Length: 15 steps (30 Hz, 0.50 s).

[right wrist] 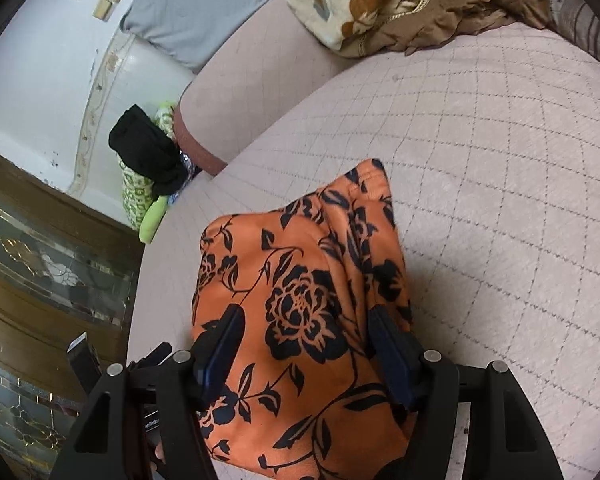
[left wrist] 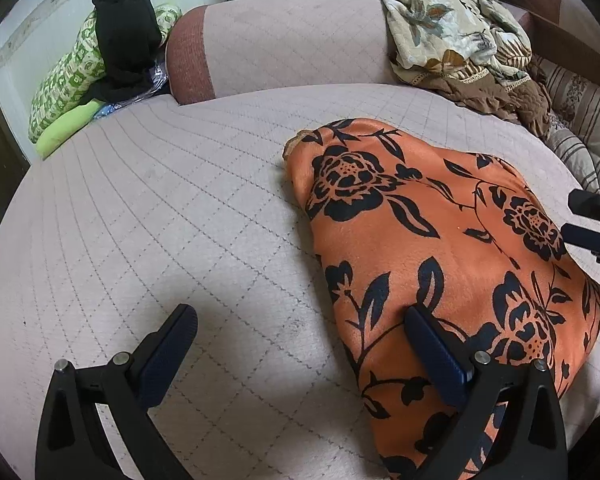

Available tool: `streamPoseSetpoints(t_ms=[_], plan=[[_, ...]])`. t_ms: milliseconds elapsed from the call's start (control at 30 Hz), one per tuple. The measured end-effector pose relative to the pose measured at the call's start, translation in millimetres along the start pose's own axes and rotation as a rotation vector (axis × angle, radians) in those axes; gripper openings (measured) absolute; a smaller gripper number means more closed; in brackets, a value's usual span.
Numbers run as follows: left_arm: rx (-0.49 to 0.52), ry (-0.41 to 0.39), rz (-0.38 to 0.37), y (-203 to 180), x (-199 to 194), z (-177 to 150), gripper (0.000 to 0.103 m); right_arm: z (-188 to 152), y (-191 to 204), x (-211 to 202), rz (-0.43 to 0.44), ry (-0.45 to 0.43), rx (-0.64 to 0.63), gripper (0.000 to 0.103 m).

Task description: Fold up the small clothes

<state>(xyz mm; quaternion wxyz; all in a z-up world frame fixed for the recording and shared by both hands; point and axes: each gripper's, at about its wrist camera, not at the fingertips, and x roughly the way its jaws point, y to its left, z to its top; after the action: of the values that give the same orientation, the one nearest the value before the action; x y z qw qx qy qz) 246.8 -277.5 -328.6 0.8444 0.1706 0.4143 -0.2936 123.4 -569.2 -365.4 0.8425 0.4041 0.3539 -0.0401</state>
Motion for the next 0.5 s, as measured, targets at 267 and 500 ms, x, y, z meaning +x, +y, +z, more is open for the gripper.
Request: streamPoseSetpoints(t_ms=[267,500], plan=[[0.018,-0.007,0.016,-2.3,-2.9,1.1,0.103,7.6,-19.4,0.7,-0.067,-0.009,0.064,0.068],[0.030,-0.011,0.025,-4.6,-4.4,1.2,0.103,9.7,-28.1,3.2,-0.077,0.009,0.073,0.068]])
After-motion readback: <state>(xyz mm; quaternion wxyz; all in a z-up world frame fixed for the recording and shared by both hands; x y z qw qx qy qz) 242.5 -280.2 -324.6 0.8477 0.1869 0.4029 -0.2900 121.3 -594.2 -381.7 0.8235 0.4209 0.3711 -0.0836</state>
